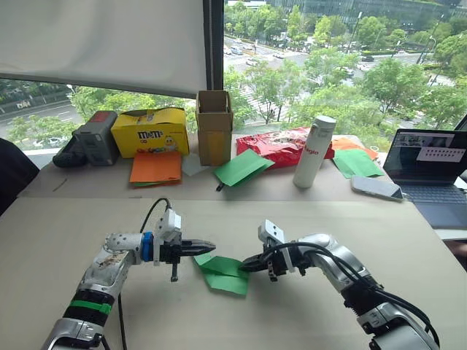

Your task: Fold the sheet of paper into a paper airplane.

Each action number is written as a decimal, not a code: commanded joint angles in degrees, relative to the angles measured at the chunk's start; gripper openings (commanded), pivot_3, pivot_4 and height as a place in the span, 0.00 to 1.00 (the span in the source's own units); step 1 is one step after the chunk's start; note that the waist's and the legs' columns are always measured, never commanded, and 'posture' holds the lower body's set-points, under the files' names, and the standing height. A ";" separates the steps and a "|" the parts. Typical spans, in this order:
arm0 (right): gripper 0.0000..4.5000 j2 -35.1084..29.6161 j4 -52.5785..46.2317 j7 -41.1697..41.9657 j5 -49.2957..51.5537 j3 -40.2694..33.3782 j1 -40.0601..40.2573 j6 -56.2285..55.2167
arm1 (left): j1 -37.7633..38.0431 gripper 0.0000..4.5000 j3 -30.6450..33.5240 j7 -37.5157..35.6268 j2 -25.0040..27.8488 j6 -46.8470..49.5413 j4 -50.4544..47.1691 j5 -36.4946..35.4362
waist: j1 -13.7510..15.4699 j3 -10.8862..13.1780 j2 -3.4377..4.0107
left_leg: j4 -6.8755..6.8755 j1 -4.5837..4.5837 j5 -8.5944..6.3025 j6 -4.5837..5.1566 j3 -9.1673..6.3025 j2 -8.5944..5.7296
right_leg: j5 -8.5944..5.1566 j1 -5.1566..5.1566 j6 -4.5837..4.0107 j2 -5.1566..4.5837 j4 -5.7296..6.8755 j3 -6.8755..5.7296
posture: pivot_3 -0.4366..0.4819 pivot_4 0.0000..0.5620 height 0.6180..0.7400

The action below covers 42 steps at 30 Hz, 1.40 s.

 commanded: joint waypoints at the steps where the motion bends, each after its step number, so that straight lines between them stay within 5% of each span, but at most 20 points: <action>1: 0.00 -0.26 2.37 -1.44 -2.41 0.27 0.19 0.41 | 2.88 0.00 -0.41 0.75 1.26 1.93 -5.89 -0.44 | -0.11 -0.01 0.03 | -0.04 0.05 0.01 -0.01 0.01 -0.01 | 0.00 0.04 0.00 0.00 -0.01 0.00 | 0.48 0.27 1.00; 6: 0.00 -0.05 2.37 -1.17 -2.65 0.56 0.09 0.23 | 6.65 0.00 -5.43 0.25 2.03 -5.89 -2.80 8.14 | -0.07 -0.02 0.07 | -0.37 0.28 0.13 -0.21 0.07 -0.07 | 0.00 0.08 0.00 0.00 -0.12 0.02 | 0.48 0.27 1.00; 10: 0.00 0.23 2.94 -1.29 -2.38 0.00 -0.24 0.35 | 5.43 0.00 -7.98 3.20 -1.45 -14.60 9.15 14.76 | 0.09 -0.03 0.06 | -0.38 0.28 0.15 -0.25 0.07 -0.05 | 0.04 0.04 -0.08 0.00 -0.16 0.01 | 0.48 0.27 1.00; 22: 0.00 -0.83 -0.66 -2.59 -1.26 -1.76 1.97 0.99 | 6.36 0.00 -8.54 3.77 -4.42 -14.80 15.42 15.44 | 0.25 -0.07 0.11 | -0.44 0.27 0.14 -0.24 0.07 -0.07 | 0.06 0.02 -0.10 -0.13 -0.16 0.01 | 0.48 0.27 1.00; 30: 0.57 -5.47 -8.82 -4.42 3.41 -11.78 0.75 0.15 | 5.73 0.00 -8.06 3.13 -3.70 -15.95 19.30 16.07 | 0.23 -0.08 0.19 | -0.52 0.27 0.15 -0.24 0.11 -0.11 | 0.06 -0.04 -0.10 -0.20 -0.17 0.03 | 0.48 0.27 1.00; 35: 0.57 -2.43 -18.45 -5.58 5.43 -10.51 4.28 -0.83 | 4.85 0.00 -9.53 1.99 -4.29 -17.38 21.38 17.36 | -0.08 -0.43 0.63 | -0.72 0.33 0.16 -0.26 0.11 0.01 | 0.04 -0.06 -0.11 -0.10 -0.17 0.03 | 0.48 0.27 1.00; 42: 0.08 3.68 -14.85 -10.18 -4.53 -0.16 9.07 -10.43 | 3.46 0.00 -10.83 2.68 -4.39 -20.43 23.70 20.23 | 0.40 -0.56 0.80 | -0.70 0.36 0.18 -0.29 0.18 -0.13 | 0.00 -0.05 -0.16 -0.16 -0.19 0.07 | 0.48 0.27 1.00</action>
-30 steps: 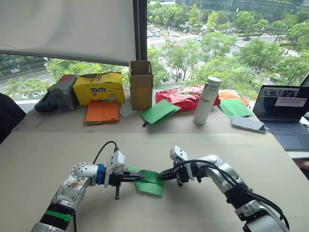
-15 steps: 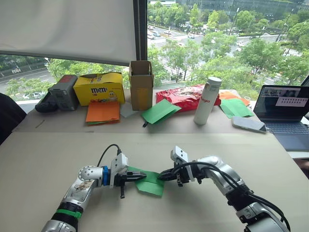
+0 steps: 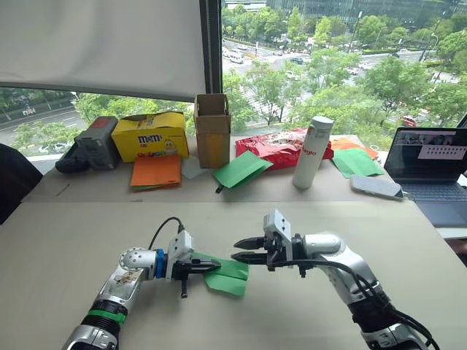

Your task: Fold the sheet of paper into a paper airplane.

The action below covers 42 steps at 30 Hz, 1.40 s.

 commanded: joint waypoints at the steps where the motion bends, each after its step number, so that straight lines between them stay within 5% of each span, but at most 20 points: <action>1: 0.01 1.97 3.23 -2.12 -3.62 2.70 0.64 -5.57 | 1.45 0.00 -2.37 0.92 1.29 -2.13 4.87 5.17 | -0.04 -0.02 -0.04 | 0.00 0.00 0.00 0.00 0.01 -0.04 | 0.00 0.00 0.00 -0.02 -0.01 0.01 | 0.48 0.27 1.00; 12: 0.01 2.35 13.56 -5.63 -9.45 3.89 3.60 -10.78 | 1.24 0.00 -2.73 1.23 1.23 -4.09 6.41 5.43 | -0.49 -0.21 -0.07 | -0.16 0.71 -0.02 -0.01 -0.06 0.11 | -0.07 0.66 -0.03 0.09 -0.13 -0.03 | 0.48 0.27 1.00; 23: 0.01 -9.08 0.41 -4.75 -7.92 -1.66 17.22 -16.51 | 1.12 0.00 -3.29 1.22 -0.73 -4.94 6.36 4.96 | 0.10 -0.41 -0.03 | -0.24 0.87 -0.48 -0.32 -0.11 0.05 | -0.22 0.97 -0.13 -0.16 -0.54 -0.04 | 0.48 0.27 1.00; 30: 0.01 -5.95 -7.82 -7.87 -1.51 -7.73 13.84 -17.86 | 1.83 0.00 -3.66 0.20 -1.32 -4.18 3.55 4.33 | 0.34 -0.34 0.00 | -0.26 0.72 -0.52 -0.27 -0.10 0.06 | -0.34 0.96 0.14 -0.18 -0.88 -0.02 | 0.48 0.27 1.00; 42: 0.01 -2.81 2.88 -6.49 -11.15 4.52 8.55 -11.61 | 5.75 0.00 -5.81 0.67 -0.15 -5.27 -1.77 7.09 | 0.18 -0.31 -0.05 | -0.26 0.57 -0.45 0.20 -0.05 0.03 | -0.16 0.88 -0.12 -0.16 -0.97 0.00 | 0.48 0.27 1.00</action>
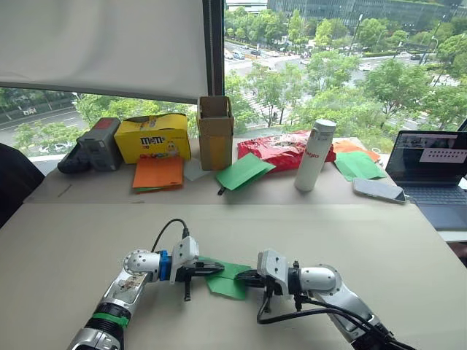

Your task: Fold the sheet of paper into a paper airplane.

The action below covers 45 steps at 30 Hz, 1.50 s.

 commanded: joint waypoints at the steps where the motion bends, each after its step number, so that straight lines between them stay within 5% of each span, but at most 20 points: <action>1: 0.01 -0.18 2.14 0.07 -2.21 1.78 -0.41 3.07 | 3.75 0.00 -4.17 0.18 0.48 0.39 -0.06 4.13 | -0.04 -0.01 0.01 | 0.00 0.01 -0.01 -0.01 0.00 0.02 | 0.00 -0.01 0.00 0.01 0.00 -0.01 | 0.48 0.27 1.00; 12: 0.01 0.41 3.23 -1.71 -3.70 2.65 -1.06 7.27 | 5.78 0.00 -5.20 7.11 1.49 -8.05 1.69 10.55 | -0.01 -0.19 0.23 | -0.07 0.29 -0.25 -0.42 0.00 0.06 | -0.04 0.16 0.00 -0.40 -0.01 0.04 | 0.48 0.27 1.00; 18: 0.01 0.48 4.21 -1.99 -4.16 2.96 -1.54 8.43 | 7.51 0.00 -6.22 2.43 5.58 -11.85 -1.68 8.64 | -0.56 -0.21 0.21 | -0.12 0.30 -0.25 -0.43 0.00 0.10 | -0.06 0.14 0.03 -0.40 -0.02 0.02 | 0.48 0.27 1.00; 22: 0.01 0.71 4.65 -1.91 -4.19 3.78 -2.01 8.90 | 7.03 0.00 -5.15 2.03 6.15 -9.00 -6.44 5.50 | -0.79 -0.19 0.20 | -0.36 0.34 -0.24 -0.44 0.04 0.07 | -0.07 0.11 0.00 -0.41 -0.09 0.02 | 0.48 0.27 1.00; 29: 0.01 0.24 4.63 -1.57 -3.90 3.96 -2.24 8.91 | 5.42 0.00 5.40 5.70 7.15 9.28 -15.38 -8.32 | -1.07 0.11 -0.14 | -0.37 0.25 -0.18 -0.51 0.02 0.08 | -0.27 0.03 0.34 -0.37 -0.07 -0.03 | 0.48 0.27 1.00; 36: 0.01 -0.37 1.98 -1.04 -2.90 2.50 -2.65 8.22 | 5.48 0.00 9.68 8.15 9.40 10.77 -11.53 -6.66 | -1.09 0.24 -0.16 | -0.41 0.24 -0.18 -0.54 0.01 0.03 | -0.27 0.03 0.34 -0.41 -0.09 -0.05 | 0.48 0.27 1.00; 45: 0.01 -2.09 -0.24 -0.49 -3.23 2.00 -3.69 9.73 | 6.74 0.00 4.95 6.95 6.41 9.93 -14.61 -4.91 | -0.39 0.66 -0.47 | -0.43 0.09 -0.19 -0.57 0.02 -0.02 | -0.08 -0.07 0.03 -0.57 -0.18 -0.05 | 0.48 0.27 1.00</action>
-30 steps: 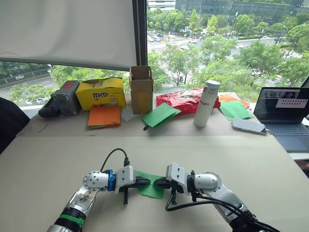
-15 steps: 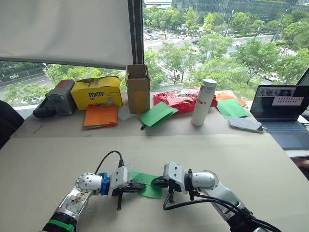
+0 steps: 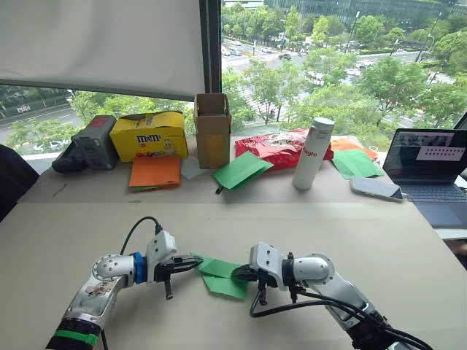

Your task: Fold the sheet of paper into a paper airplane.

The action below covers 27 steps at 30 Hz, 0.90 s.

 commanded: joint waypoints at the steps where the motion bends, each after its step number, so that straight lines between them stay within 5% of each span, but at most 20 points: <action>1: 0.01 -1.54 1.43 -0.07 -1.75 0.20 0.54 2.93 | -0.62 0.00 -1.89 0.18 -0.74 -3.02 1.08 3.06 | 0.03 0.04 -0.03 | -0.01 0.00 0.00 0.00 0.00 0.00 | 0.00 -0.01 0.00 -0.01 -0.01 0.00 | 0.48 0.27 1.00; 8: 0.01 -2.13 -0.01 -0.58 -1.73 -0.02 1.18 3.95 | -0.48 0.00 -6.25 2.76 -0.79 -11.65 14.23 12.17 | 0.51 -0.02 0.03 | -0.06 0.07 0.00 0.00 0.01 0.00 | 0.01 0.03 -0.01 -0.06 -0.03 -0.04 | 0.48 0.27 1.00; 17: 0.01 -2.09 -8.24 0.39 10.55 -9.69 3.22 14.85 | -0.84 0.00 -3.79 -0.10 -2.21 -3.60 5.48 2.99 | 0.57 0.00 0.07 | -0.17 0.04 0.01 0.00 0.06 -0.01 | 0.02 -0.02 0.03 -0.26 -0.08 -0.21 | 0.48 0.27 1.00; 21: 0.28 -4.17 -12.41 1.92 19.42 -16.23 3.61 23.89 | -2.25 0.00 0.30 1.27 -1.18 4.40 -1.56 -2.43 | 0.54 0.57 -0.03 | -0.15 -0.30 0.08 0.13 0.06 -0.02 | 0.06 -0.27 0.03 -0.22 -0.08 -0.24 | 0.48 0.27 1.00; 27: 0.74 -3.21 -12.31 -0.34 27.29 -21.14 2.46 33.53 | -3.28 0.41 5.92 2.54 2.42 11.81 -5.79 -6.22 | 0.26 0.79 -0.24 | 0.03 -0.94 0.34 0.43 0.06 0.02 | 0.21 -0.91 0.23 0.38 0.19 -0.25 | 0.48 0.27 1.00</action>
